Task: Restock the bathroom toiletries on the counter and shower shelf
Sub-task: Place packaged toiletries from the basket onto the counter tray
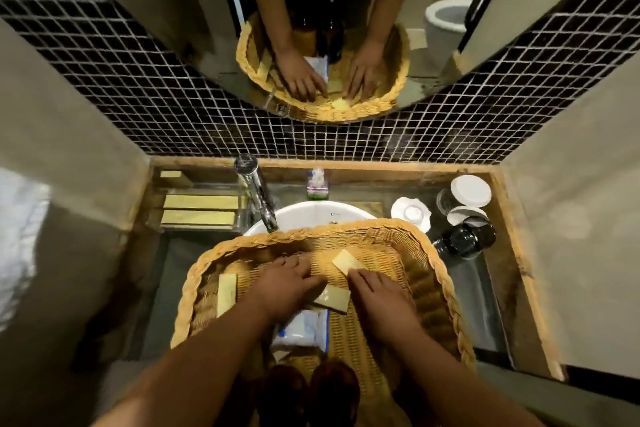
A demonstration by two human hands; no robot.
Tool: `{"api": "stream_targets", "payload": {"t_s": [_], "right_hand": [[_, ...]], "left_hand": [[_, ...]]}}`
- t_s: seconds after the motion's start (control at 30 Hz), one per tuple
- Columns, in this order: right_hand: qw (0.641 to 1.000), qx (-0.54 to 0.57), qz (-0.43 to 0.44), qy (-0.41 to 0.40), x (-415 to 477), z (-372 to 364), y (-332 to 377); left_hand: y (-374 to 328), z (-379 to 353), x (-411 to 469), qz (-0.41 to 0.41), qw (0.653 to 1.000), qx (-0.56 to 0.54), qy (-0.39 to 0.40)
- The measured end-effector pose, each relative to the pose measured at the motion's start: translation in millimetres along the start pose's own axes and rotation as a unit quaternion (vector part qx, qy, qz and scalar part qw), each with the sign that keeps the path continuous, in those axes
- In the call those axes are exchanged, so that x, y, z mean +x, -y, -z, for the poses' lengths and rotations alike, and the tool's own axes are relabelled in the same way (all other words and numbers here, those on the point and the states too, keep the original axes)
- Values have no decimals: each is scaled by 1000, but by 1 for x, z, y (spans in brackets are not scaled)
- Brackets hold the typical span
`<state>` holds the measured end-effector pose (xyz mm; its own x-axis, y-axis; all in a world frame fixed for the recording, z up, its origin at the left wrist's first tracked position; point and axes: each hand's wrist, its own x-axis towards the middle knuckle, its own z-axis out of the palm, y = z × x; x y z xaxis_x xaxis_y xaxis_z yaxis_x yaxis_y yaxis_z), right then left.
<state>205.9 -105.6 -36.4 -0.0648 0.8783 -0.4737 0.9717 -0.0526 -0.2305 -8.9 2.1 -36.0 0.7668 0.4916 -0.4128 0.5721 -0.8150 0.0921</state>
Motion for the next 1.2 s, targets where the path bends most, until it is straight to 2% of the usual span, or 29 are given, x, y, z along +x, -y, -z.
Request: {"api": "stream_targets", "payload": {"t_s": [0.07,0.17,0.23,0.4,0.5,0.63,0.8,1.0,1.2], "right_hand": [[1000,-14,20,2,0,-2,-2],[1000,-12,-18,4,-2,-4,-4],[998,-50,-30,5,-5,-6,-7],[997,-80,-11,-13,-10,-4,-3],[996,-78,-11,-41,-13,10,1],[997,-70,1,-32,-15,31,-1],[989,-115,3,-88,-11,70,6],[980,-149,24,-128,11,124,40],[967,-187,87,-151,44,153,92]], "left_hand": [[-5,-6,-8,7,1000,-7,-3],[-10,-11,-14,-2,1000,-8,-22],[-12,-11,-14,-9,999,-18,-41],[-20,-5,-15,-7,997,-42,-66],[-27,12,-20,-24,997,-12,-74],[-24,30,-20,-15,997,13,-80],[-5,65,-30,-3,994,24,-110],[38,99,-64,61,986,55,-146],[88,107,-112,162,975,20,-150]]}}
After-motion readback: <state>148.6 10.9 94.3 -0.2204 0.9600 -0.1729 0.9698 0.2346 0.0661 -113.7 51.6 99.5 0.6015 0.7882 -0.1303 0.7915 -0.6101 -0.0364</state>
